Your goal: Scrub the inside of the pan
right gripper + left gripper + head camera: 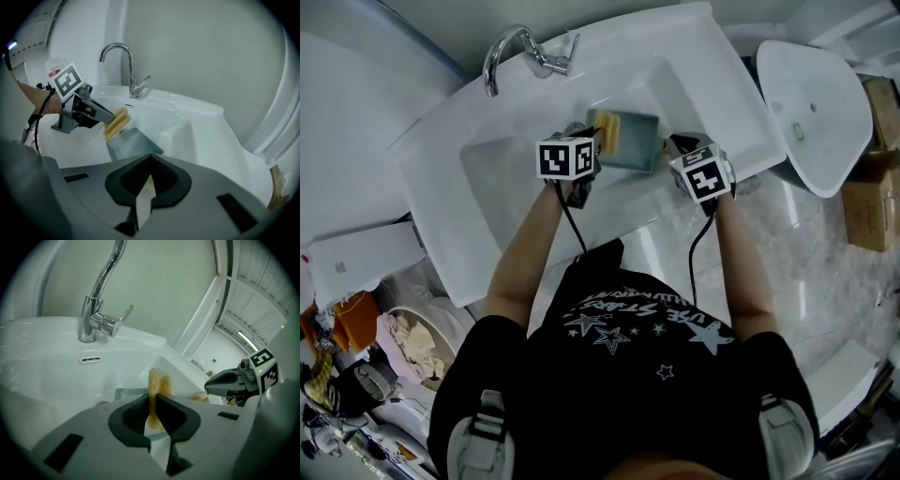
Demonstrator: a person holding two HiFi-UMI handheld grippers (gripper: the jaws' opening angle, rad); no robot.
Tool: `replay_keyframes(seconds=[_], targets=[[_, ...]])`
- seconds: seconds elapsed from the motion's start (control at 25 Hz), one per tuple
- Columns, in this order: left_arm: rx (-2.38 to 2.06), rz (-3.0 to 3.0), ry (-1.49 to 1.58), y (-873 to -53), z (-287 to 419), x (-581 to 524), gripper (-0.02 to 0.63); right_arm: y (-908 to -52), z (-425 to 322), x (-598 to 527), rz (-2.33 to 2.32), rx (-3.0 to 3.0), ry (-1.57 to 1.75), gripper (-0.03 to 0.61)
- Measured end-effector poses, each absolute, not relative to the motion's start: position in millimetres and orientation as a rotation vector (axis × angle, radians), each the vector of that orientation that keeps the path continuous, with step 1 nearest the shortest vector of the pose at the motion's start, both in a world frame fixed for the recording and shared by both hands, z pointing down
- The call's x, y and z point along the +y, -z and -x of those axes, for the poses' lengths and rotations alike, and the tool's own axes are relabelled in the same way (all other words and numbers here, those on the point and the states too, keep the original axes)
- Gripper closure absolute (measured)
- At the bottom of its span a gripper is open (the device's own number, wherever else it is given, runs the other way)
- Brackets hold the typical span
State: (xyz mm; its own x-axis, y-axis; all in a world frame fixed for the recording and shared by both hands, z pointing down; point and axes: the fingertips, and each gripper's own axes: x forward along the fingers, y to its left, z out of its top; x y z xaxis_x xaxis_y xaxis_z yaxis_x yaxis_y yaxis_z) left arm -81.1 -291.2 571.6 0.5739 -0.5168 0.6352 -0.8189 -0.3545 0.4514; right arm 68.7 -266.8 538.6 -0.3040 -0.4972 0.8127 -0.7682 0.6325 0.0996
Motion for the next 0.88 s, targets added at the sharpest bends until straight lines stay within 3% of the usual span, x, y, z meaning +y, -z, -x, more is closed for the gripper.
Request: replay_keyframes(seconds=[0.88], targets=[[-1.126,-2.179,-0.406,-487,53,-145,0.563,-480,-91,-117,-1.122,-2.077,-0.344,0.572]])
